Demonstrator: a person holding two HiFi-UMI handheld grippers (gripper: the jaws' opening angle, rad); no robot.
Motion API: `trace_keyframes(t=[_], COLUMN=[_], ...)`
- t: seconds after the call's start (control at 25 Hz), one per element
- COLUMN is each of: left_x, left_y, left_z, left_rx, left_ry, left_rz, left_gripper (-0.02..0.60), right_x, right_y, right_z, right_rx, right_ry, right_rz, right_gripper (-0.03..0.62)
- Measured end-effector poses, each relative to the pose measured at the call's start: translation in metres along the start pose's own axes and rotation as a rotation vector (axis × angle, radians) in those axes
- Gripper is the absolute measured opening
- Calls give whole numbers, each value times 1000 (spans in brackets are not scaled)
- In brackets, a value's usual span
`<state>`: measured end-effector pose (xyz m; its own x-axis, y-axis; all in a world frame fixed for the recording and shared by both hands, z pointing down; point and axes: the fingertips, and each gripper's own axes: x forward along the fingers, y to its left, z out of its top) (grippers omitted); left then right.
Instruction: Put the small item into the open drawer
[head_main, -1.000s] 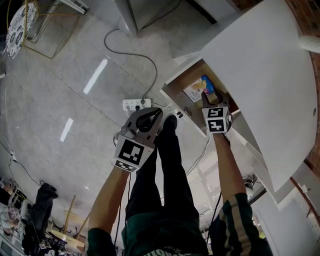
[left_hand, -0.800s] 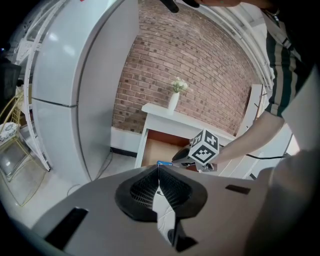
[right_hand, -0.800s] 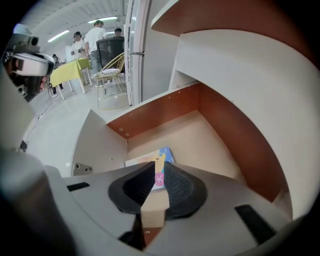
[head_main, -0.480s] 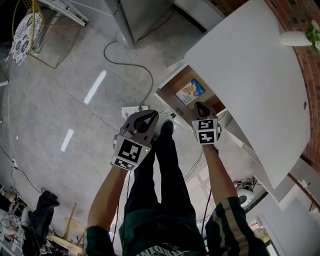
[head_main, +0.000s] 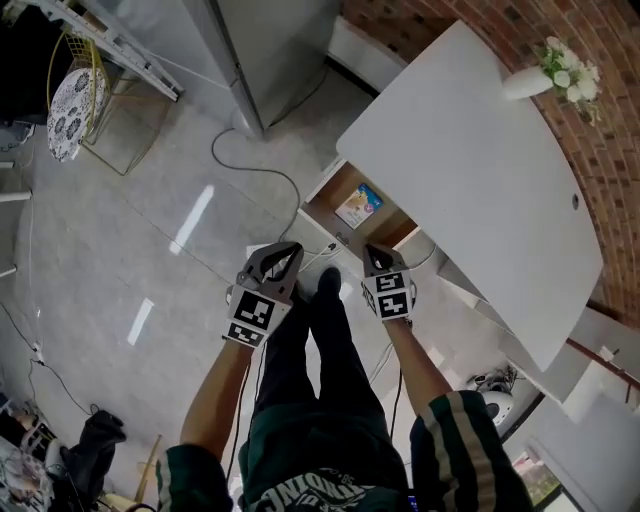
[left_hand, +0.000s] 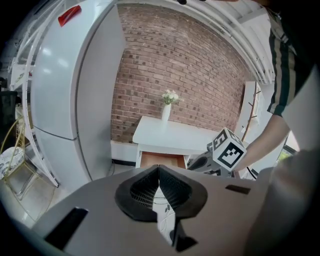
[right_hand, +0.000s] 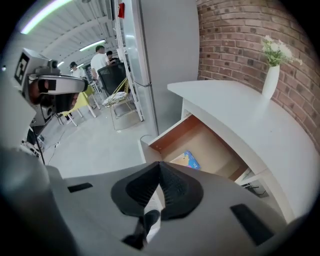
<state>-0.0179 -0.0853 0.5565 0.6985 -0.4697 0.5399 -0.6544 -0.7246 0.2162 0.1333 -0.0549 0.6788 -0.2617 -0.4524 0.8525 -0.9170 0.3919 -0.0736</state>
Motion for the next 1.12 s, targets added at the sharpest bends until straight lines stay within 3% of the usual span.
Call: trace_keyframes(t=[0.32, 0.6, 1.12], left_x=[-35, -60, -114], left_y=[-21, -14, -13], left_z=[42, 101, 217], left_rx=[60, 92, 256], left_ry=[-24, -122, -314], left_rz=[0, 50, 97], left_gripper=[15, 15, 15], right_x=[-77, -141, -264], right_y=[20, 7, 12], right_z=[17, 91, 220], right_rx=[83, 86, -8], right_ry=[-100, -304, -638], right_rz=[38, -6, -31], right_gripper=[25, 25, 25])
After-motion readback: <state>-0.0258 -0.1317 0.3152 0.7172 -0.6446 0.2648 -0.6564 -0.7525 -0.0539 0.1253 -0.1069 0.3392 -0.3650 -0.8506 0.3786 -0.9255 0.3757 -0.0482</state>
